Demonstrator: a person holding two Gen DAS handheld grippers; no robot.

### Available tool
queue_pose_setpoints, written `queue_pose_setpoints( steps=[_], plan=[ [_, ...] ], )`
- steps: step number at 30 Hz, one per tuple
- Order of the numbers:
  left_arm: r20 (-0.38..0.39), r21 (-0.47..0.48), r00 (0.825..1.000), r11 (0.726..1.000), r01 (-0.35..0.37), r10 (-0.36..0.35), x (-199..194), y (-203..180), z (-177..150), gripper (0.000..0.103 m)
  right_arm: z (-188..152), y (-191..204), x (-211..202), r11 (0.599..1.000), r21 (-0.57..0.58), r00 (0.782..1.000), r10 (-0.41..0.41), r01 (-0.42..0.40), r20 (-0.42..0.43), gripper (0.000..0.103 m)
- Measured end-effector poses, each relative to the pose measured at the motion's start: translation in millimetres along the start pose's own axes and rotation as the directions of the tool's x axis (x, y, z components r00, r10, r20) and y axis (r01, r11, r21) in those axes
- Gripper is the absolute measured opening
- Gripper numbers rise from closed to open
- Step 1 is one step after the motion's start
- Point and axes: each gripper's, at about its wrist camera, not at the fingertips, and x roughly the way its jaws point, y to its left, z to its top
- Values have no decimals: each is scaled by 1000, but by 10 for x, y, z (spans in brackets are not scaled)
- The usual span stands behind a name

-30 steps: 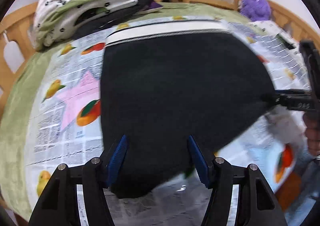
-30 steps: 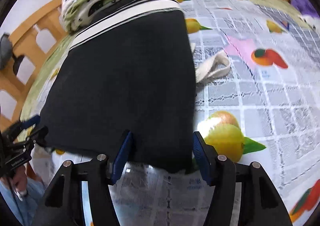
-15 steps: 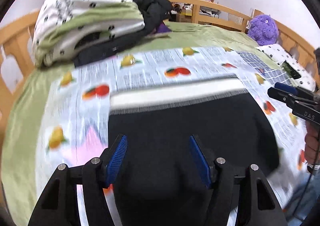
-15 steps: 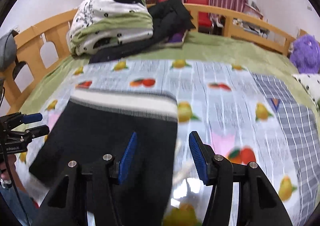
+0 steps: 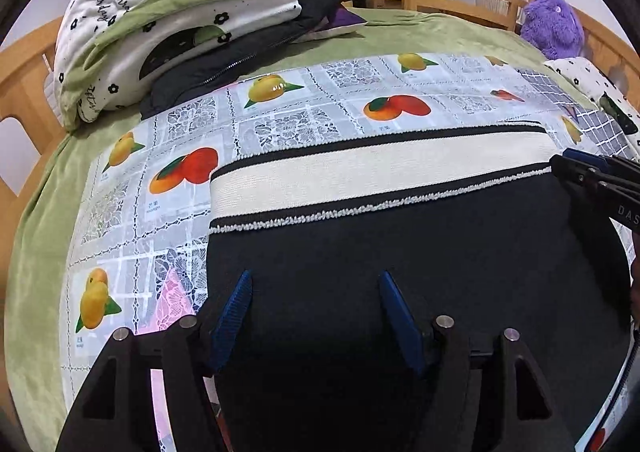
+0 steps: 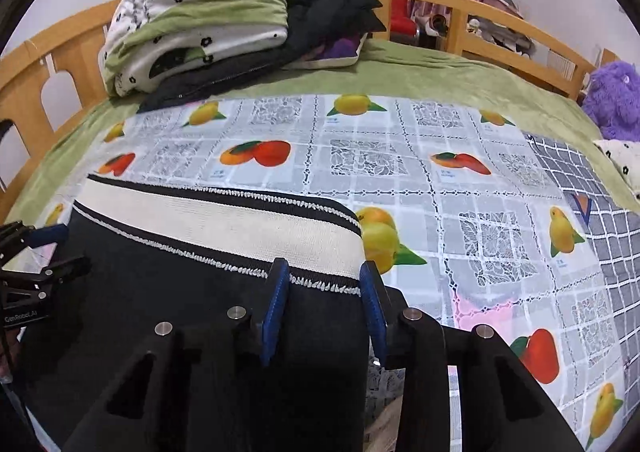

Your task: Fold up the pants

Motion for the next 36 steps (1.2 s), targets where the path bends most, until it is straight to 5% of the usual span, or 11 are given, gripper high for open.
queue_pose_setpoints(
  steps=[10, 17, 24, 31, 32, 34, 36],
  plan=[
    [-64, -43, 998, 999, 25, -28, -96, 231, -183, 67, -18, -49, -47, 999, 29, 999, -13, 14, -30, 38],
    [-69, -66, 994, 994, 82, -87, -345, 467, -568, 67, -460, -324, -449, 996, 91, 996, 7, 2, -93, 49],
    [-29, -323, 967, 918, 230, -252, -310, 897, -930, 67, -670, -478, -434, 978, 200, 996, 75, -63, -56, 55],
    [-21, -330, 956, 904, 271, -294, -147, 748, -863, 67, -655, -683, -196, 905, 383, 965, 240, -185, -101, 55],
    [-14, -333, 954, 901, 277, -299, -126, 736, -850, 65, -647, -688, -176, 901, 388, 963, 250, -193, -102, 55],
    [6, -320, 941, 891, 322, -338, -80, 683, -797, 32, -619, -663, -134, 903, 377, 961, 258, -204, -99, 54],
    [37, -286, 951, 908, 305, -308, -155, 635, -747, 20, -588, -592, -126, 911, 348, 961, 264, -220, -85, 35]
  ],
)
